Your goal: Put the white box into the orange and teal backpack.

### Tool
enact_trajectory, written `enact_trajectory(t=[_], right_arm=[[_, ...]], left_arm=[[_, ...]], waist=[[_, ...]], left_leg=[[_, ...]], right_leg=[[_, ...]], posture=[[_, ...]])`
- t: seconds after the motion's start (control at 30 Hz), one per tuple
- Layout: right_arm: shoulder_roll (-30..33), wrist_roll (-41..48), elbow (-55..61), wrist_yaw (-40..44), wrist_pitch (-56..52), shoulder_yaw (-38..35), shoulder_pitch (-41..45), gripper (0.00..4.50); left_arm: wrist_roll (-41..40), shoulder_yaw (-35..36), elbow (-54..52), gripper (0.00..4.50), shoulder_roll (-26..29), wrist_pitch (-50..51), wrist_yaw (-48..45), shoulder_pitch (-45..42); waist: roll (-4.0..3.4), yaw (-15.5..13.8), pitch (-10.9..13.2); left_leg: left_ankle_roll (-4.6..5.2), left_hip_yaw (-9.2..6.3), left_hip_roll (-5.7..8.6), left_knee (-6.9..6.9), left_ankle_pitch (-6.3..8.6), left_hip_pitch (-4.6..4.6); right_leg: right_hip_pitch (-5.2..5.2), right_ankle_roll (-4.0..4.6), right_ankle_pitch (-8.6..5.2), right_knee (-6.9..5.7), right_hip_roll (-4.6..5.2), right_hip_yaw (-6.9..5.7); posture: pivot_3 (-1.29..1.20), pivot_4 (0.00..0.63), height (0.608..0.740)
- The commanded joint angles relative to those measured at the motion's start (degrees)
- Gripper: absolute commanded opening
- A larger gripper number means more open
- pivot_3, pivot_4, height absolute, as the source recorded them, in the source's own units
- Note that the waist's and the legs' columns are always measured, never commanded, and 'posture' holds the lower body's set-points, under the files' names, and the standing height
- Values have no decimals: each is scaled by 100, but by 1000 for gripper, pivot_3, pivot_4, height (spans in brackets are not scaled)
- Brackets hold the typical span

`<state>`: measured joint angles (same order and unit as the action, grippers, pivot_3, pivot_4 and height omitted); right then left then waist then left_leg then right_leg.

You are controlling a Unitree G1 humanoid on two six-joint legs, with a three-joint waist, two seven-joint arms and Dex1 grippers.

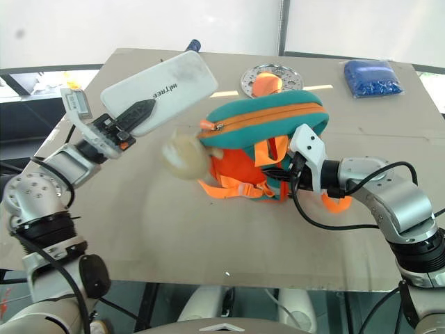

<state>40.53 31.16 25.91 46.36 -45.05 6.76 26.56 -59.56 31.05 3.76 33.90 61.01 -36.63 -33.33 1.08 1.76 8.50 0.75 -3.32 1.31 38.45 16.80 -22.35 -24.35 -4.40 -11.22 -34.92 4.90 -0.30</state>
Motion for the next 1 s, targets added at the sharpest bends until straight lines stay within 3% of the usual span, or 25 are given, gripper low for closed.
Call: enact_trajectory(t=[0.03,0.2,0.27,0.43,0.57,0.7,1.0], right_arm=[[-18,-112,-1,-147,72,-158,-7,25],[-265,267,-209,-263,-65,-590,186,25],[-469,848,-328,-323,-391,-1005,369,25],[-279,1714,-678,-16,-932,-1582,820,25],[-67,1703,-1025,113,-1099,-1485,1035,25],[41,1599,-1386,157,-1196,-1340,1149,25],[40,1524,-1700,236,-1273,-1214,1401,25]], left_arm=[[-427,-91,-309,1054,771,305,-1143,39],[-652,-13,-321,1054,1542,501,-2037,343],[-758,60,-354,1054,1675,560,-2128,396],[-309,-277,-1215,1054,1815,-82,-2539,1015],[-517,-344,-1615,1054,1716,-156,-2488,1136],[-1030,-50,-1633,1054,1957,212,-2523,1224],[-1250,265,-1539,1054,2298,333,-2690,1518]], waist=[[3,17,5],[2,25,7],[5,8,11],[-1,-51,16],[-4,-106,18],[-3,-93,18],[-7,-86,21]], left_leg=[[0,1,-3,-7,0,36],[5,-8,-6,-14,4,67],[6,-11,-6,-13,4,59],[9,-14,-5,-18,6,52],[9,-11,-6,-18,6,46],[10,-6,-6,-16,7,47],[11,-2,-8,-16,8,46]], right_leg=[[33,2,-2,-1,-3,0],[67,2,-4,6,-6,3],[62,2,-3,8,-5,1],[60,2,-3,14,1,-1],[50,3,-4,17,0,-2],[49,2,-3,14,0,1],[43,2,-3,9,-1,4]], posture=[[0,150,733],[0,150,733],[0,150,733],[0,150,733],[0,150,733],[0,150,733],[0,150,733]])
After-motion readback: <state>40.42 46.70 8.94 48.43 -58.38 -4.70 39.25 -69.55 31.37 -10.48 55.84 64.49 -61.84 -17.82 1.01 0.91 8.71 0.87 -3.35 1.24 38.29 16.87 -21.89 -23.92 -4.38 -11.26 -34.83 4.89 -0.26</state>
